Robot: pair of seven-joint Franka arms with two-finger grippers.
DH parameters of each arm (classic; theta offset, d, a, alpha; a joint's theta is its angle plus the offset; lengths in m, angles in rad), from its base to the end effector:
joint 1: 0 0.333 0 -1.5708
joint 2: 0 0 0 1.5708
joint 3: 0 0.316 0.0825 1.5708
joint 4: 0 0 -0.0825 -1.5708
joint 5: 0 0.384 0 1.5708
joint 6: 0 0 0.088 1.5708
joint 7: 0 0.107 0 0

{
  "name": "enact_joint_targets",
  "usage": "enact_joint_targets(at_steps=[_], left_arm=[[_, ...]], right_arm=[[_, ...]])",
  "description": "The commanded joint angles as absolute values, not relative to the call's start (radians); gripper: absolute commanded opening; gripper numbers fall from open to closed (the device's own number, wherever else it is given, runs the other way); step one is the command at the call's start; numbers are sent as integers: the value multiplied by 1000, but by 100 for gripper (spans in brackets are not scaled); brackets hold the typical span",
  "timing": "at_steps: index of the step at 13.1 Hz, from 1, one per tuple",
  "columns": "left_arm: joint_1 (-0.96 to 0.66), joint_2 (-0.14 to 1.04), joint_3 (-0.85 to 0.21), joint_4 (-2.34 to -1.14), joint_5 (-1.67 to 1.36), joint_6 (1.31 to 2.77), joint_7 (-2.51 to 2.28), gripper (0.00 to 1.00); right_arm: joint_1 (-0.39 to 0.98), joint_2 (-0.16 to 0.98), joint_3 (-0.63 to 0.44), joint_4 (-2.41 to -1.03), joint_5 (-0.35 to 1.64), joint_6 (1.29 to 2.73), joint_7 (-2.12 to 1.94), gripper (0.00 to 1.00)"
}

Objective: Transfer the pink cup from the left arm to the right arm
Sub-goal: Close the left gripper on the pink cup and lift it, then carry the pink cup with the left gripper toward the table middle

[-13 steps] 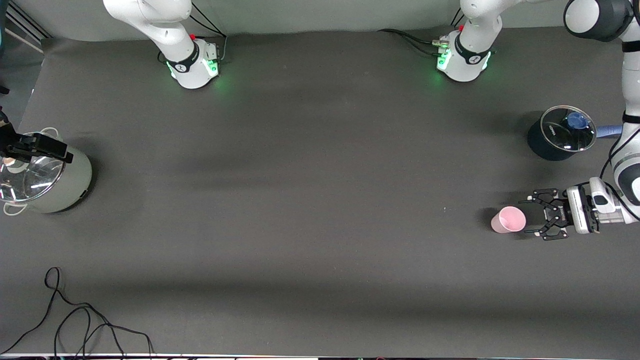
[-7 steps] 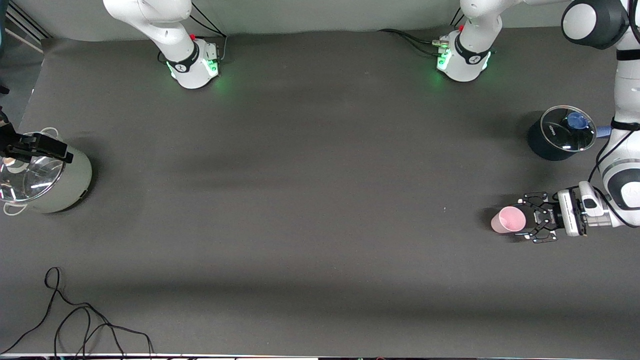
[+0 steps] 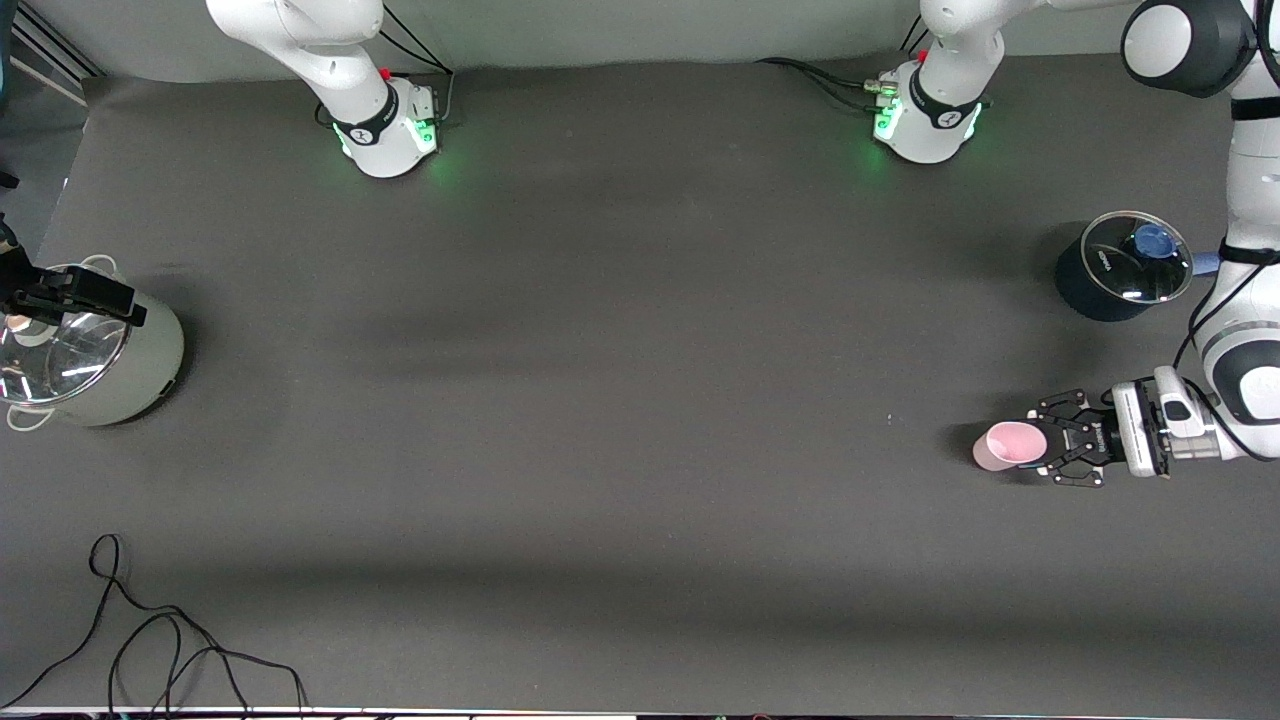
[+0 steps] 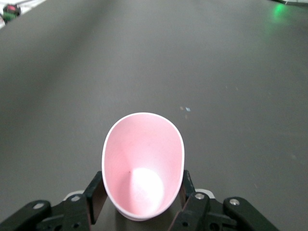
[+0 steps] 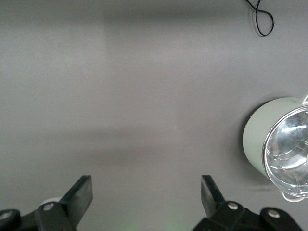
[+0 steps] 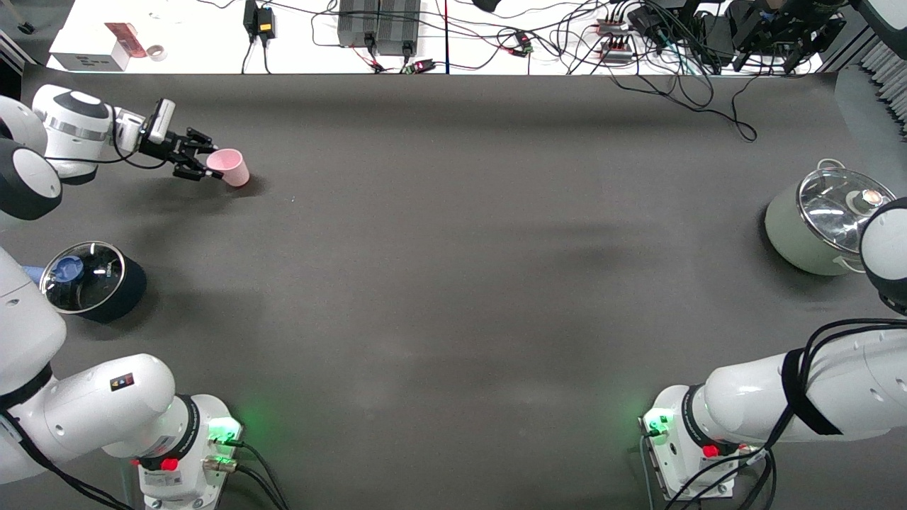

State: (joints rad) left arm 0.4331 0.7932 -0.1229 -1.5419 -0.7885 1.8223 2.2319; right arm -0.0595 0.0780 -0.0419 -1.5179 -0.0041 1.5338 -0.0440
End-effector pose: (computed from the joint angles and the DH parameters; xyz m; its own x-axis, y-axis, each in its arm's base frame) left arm 0.6440 0.1564 0.1789 0.0910 -0.6027 0.7927 -0.9956 -0.0385 0.0851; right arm 0.5711 -0.0576 0.6022 0.9964 -0.0574 -0.0623 -0.0572 -0.9984 0.0046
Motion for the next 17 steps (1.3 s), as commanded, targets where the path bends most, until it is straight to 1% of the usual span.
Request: enact_joint_targets(at_steps=[1,3,8,12,17], left_arm=[[425,792,-191,-1490,-798,1805,2094,0],[420,792,-263,-1459,-799,1828,1986,0],[235,792,-302,-1362,-802,1989,1711,0],[117,790,-388,-1327,-799,2213,1493,0],[-96,788,-388,-1310,-782,2472,1332,0]], right_arm=[[-55,81,-38,-1503,-18,1522,-23,100],[-55,81,-40,-1503,-18,1522,-23,100],[-55,81,-38,-1503,-17,1522,-23,100],[-55,81,-38,-1502,-15,1522,-23,100],[-55,81,-38,-1502,-15,1523,-23,100]])
